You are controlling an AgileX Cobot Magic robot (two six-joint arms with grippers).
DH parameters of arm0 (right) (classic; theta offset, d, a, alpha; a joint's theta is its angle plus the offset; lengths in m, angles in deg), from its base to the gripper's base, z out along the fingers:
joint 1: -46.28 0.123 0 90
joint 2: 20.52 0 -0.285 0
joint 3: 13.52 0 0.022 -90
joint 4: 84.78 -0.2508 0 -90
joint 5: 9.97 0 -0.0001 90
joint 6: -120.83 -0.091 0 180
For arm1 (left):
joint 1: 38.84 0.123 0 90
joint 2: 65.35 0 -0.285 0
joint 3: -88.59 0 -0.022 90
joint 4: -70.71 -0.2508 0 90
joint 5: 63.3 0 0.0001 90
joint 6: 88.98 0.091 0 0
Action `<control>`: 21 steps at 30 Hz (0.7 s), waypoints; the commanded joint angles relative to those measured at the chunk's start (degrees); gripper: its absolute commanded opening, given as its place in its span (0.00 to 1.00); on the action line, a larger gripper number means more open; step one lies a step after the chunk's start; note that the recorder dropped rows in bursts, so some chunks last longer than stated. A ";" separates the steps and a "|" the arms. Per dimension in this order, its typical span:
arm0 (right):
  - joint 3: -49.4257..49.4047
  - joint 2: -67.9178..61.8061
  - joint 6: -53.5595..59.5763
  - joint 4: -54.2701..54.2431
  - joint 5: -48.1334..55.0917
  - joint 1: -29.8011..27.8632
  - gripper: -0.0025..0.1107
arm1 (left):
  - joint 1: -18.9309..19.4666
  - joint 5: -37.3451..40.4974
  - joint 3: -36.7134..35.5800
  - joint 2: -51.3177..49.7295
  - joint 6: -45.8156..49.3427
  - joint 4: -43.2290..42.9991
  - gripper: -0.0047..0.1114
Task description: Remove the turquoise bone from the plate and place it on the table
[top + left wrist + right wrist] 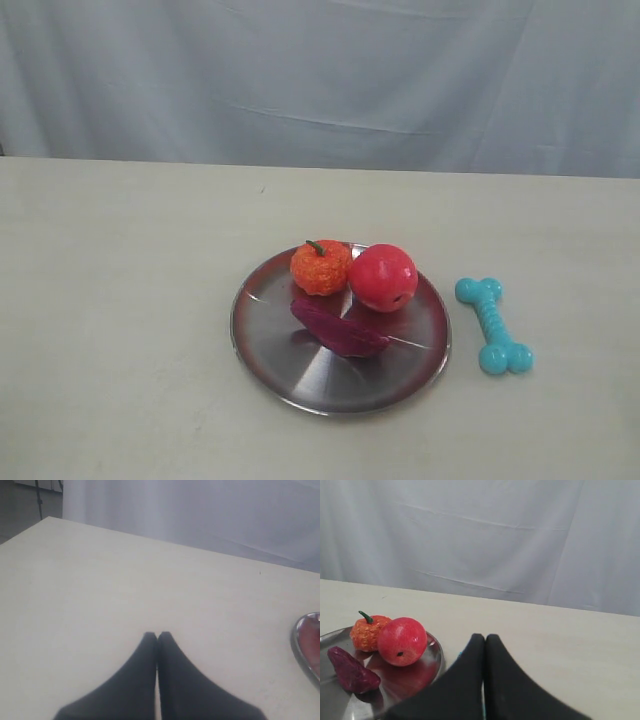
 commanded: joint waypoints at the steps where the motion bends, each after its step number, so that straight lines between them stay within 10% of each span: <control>1: -1.19 0.33 2.19 1.03 -1.56 -0.26 0.02 | 0.26 -0.31 -0.15 0.07 -0.11 -0.36 0.04; 21: -1.19 0.33 2.89 0.55 -1.05 -0.26 0.02 | 0.26 -0.31 -0.15 0.07 -0.11 -0.36 0.04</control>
